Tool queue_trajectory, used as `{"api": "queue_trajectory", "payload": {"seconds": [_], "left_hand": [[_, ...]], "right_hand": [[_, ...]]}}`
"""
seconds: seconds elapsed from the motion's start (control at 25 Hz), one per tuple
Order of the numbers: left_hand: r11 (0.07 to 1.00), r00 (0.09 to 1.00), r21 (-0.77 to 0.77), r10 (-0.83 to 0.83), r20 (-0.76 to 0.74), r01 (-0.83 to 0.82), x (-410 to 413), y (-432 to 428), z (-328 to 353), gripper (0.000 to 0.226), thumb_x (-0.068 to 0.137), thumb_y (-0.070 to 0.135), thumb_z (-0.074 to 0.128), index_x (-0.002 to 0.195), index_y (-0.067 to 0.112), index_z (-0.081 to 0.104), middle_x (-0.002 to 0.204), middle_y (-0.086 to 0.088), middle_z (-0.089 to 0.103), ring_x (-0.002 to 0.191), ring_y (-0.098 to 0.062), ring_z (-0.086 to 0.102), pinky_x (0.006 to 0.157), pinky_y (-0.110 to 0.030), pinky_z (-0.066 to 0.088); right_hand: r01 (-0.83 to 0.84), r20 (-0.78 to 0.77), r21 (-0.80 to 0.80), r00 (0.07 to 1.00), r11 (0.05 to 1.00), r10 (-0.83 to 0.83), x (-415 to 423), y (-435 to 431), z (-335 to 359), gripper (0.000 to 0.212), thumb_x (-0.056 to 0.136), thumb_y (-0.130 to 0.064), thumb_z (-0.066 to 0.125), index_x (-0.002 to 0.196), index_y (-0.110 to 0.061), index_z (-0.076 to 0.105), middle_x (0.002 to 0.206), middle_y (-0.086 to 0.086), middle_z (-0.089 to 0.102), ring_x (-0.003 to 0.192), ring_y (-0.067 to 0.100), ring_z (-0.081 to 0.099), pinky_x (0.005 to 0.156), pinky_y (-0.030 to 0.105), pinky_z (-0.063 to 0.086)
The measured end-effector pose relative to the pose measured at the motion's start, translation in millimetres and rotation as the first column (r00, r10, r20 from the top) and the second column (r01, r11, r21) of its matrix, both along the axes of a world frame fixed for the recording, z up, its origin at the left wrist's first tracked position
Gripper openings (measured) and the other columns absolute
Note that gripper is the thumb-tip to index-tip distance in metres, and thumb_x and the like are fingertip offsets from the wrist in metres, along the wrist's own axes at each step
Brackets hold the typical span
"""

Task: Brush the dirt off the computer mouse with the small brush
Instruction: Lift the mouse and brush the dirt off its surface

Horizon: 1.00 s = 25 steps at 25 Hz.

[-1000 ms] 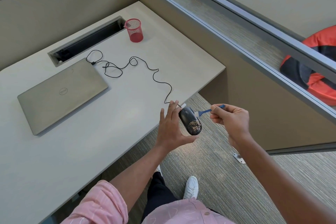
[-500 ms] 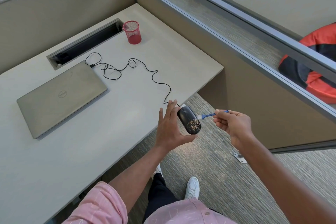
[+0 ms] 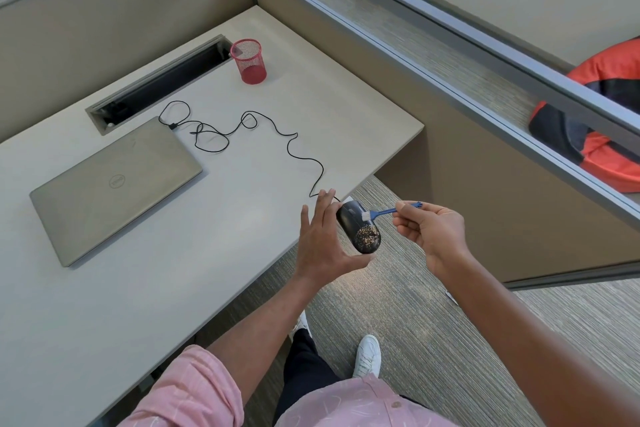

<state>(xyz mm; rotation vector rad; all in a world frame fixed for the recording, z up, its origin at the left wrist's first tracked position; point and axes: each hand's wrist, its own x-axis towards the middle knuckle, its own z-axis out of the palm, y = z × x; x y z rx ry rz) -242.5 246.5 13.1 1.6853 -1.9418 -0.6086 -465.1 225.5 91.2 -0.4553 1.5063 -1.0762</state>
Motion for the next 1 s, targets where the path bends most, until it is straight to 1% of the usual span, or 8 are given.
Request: {"api": "queue_trajectory", "payload": {"seconds": [0.24,0.6,0.84,1.0], "left_hand": [[1.0,1.0,0.025,0.008,-0.009,-0.008,2,0,1,0.116,0.066,0.079,0.086,0.153,0.014,0.045,0.181,-0.001,0.027,0.173,-0.017,0.007,0.139,-0.061,0.009],[1.0,1.0,0.026,0.012,-0.007,-0.012,2,2,2,0.116,0.066,0.08,0.086,0.153,0.016,0.043,0.181,-0.001,0.027,0.173,-0.017,0.008,0.139,-0.06,0.008],[0.999,0.999,0.027,0.035,-0.02,-0.034,4,1,1,0.116,0.065,0.08,0.086,0.152,0.017,0.043,0.181,0.0,0.027,0.173,-0.017,0.008,0.139,-0.059,0.008],[0.999,0.999,0.03,0.04,-0.016,-0.039,3,1,1,0.116,0.065,0.081,0.087,0.152,0.017,0.042,0.181,-0.001,0.027,0.173,-0.018,0.009,0.138,-0.059,0.008]], "right_hand": [[0.006,-0.063,0.005,0.998,1.0,-0.006,-13,15,-4,0.011,0.092,-0.006,0.09,0.097,0.002,0.085,0.081,0.017,0.082,0.064,0.016,0.077,0.064,0.024,0.066],[0.009,-0.004,-0.032,1.0,0.999,-0.009,2,9,1,0.013,0.093,-0.005,0.089,0.1,0.003,0.084,0.079,0.015,0.081,0.064,0.016,0.076,0.065,0.024,0.066],[0.007,-0.029,-0.023,1.0,1.0,-0.008,-2,18,-4,0.011,0.092,-0.007,0.091,0.097,0.001,0.085,0.08,0.016,0.082,0.064,0.017,0.077,0.065,0.024,0.066],[0.017,-0.047,-0.017,0.999,1.0,-0.018,-12,25,-5,0.011,0.092,-0.006,0.09,0.098,0.002,0.085,0.082,0.017,0.081,0.064,0.017,0.077,0.064,0.023,0.065]]}}
